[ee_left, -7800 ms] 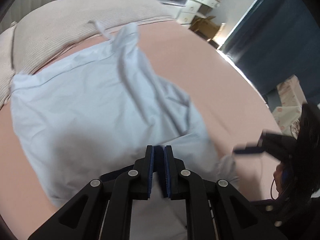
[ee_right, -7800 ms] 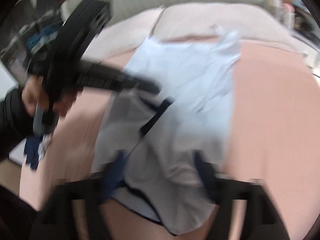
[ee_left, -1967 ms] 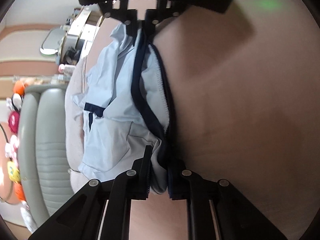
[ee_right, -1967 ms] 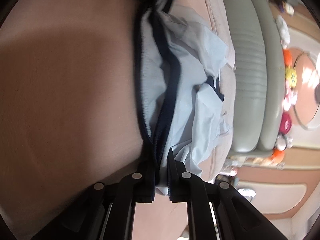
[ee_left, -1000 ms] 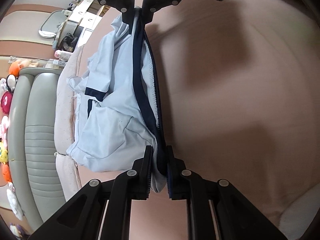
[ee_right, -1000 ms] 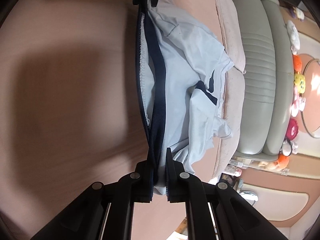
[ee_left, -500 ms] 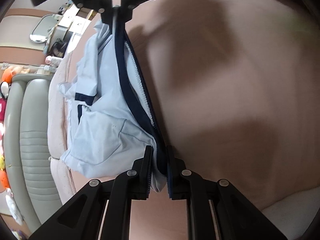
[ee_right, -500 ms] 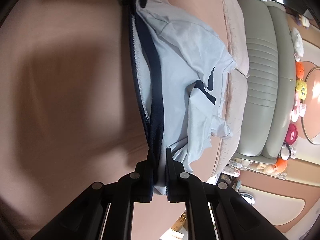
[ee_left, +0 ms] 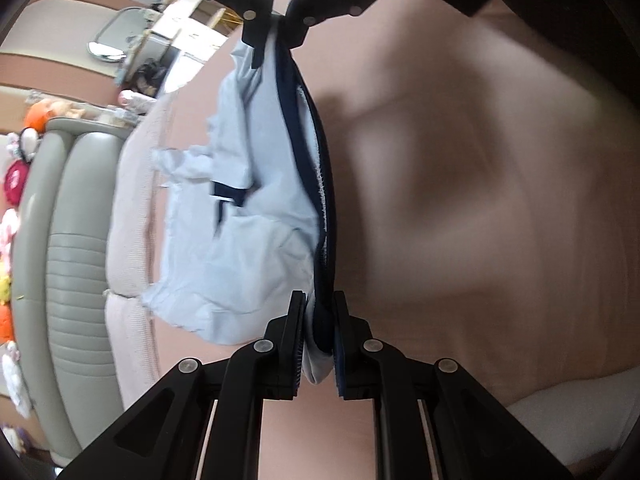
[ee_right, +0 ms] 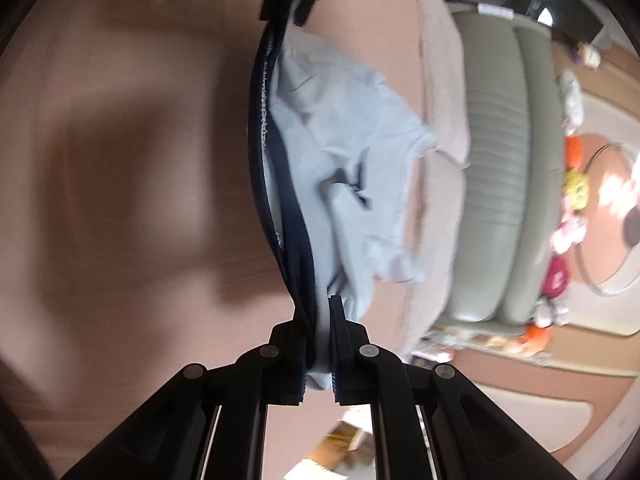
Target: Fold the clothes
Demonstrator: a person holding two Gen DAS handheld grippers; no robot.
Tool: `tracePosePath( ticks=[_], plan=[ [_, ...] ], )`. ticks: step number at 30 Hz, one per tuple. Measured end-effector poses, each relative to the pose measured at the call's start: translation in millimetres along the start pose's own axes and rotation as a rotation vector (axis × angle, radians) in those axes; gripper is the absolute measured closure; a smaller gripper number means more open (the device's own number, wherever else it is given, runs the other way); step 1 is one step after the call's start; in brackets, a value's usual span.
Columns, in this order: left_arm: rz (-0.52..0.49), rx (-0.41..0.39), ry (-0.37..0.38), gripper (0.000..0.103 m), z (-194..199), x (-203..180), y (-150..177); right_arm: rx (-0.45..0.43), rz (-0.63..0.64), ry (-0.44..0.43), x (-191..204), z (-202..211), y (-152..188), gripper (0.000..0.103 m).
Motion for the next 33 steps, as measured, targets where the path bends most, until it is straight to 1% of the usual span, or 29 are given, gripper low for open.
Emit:
tracePosePath(
  ticks=[2,5,9,12,16,22,26,31,33],
  plan=[
    [0.012,-0.010,-0.032,0.093,0.4,10.9,-1.4,0.001,0.015,0.031,-5.2,-2.4,2.8,0.096],
    [0.030,-0.017,-0.065,0.093,1.2,27.7,-2.6,0.008,-0.017,0.027,-16.6,-0.9,3.0,0.096],
    [0.036,-0.027,-0.122,0.092,-1.0,54.1,-3.8,0.023,-0.156,-0.050,-45.0,-1.8,4.0,0.096],
    [0.063,-0.031,-0.159,0.092,-0.2,68.7,-1.9,0.020,-0.235,-0.077,-68.4,-3.2,4.3,0.096],
    [0.074,-0.039,-0.211,0.092,8.5,71.0,4.4,0.019,-0.324,-0.102,-94.1,-6.5,3.7,0.096],
    [0.071,-0.051,-0.276,0.092,-9.5,103.9,4.5,0.032,-0.443,-0.171,-121.5,-19.5,16.2,0.096],
    [0.092,-0.052,-0.315,0.092,-18.4,125.6,6.7,0.039,-0.519,-0.215,-142.7,-31.2,24.4,0.096],
    [0.131,-0.044,-0.362,0.092,-36.7,154.6,13.4,0.043,-0.585,-0.213,-175.5,-59.2,31.6,0.096],
    [0.143,-0.034,-0.377,0.092,-48.5,166.4,18.0,0.043,-0.590,-0.191,-183.6,-73.2,33.1,0.096]
  ],
)
Point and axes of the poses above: each gripper's, at about its wrist camera, not at the fingertips, and z roughly against the way its jaws point, x to its left, y to its underside, the point moved 1 cm from there along -z, roughly the way its jaws point, and after that the axes turned 11 degrees about -x, right-handed, at the moved point
